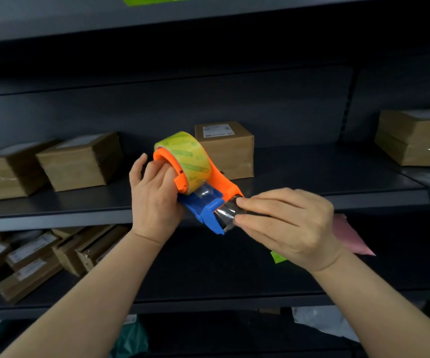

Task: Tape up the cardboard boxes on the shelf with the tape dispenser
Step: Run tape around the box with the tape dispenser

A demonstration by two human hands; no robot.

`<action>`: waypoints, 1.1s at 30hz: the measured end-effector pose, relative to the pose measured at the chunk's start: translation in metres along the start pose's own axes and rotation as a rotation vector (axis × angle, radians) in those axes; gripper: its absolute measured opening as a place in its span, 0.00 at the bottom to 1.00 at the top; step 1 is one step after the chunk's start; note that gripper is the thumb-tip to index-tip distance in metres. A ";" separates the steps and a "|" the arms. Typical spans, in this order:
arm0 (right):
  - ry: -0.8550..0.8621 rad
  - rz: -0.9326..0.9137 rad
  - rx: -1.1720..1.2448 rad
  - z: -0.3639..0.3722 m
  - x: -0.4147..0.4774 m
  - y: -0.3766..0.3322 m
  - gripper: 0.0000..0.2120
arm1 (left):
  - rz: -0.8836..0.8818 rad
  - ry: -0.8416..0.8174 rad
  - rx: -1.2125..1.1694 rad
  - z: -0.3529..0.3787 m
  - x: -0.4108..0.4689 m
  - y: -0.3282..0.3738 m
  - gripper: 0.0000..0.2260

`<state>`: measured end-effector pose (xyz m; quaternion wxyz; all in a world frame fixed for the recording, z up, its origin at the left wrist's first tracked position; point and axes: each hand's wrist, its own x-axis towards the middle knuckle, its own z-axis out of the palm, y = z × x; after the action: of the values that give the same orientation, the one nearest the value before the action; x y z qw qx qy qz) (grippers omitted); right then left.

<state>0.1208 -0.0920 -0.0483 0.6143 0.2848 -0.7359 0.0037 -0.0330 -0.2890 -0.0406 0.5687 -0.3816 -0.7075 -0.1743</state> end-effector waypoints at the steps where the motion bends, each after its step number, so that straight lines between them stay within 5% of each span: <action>1: -0.002 -0.001 0.002 0.001 0.001 0.000 0.02 | -0.004 -0.001 0.004 0.001 0.000 -0.001 0.08; 13: -0.021 0.075 0.047 0.021 0.004 0.012 0.03 | -0.126 -0.261 0.041 -0.001 0.008 -0.008 0.15; 33: -0.035 0.007 0.024 0.035 0.011 0.014 0.03 | -0.162 -0.249 0.184 0.002 0.009 -0.020 0.11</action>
<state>0.0822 -0.0976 -0.0423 0.5978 0.2897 -0.7474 0.0097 -0.0493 -0.2975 -0.0286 0.4933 -0.2883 -0.8139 -0.1058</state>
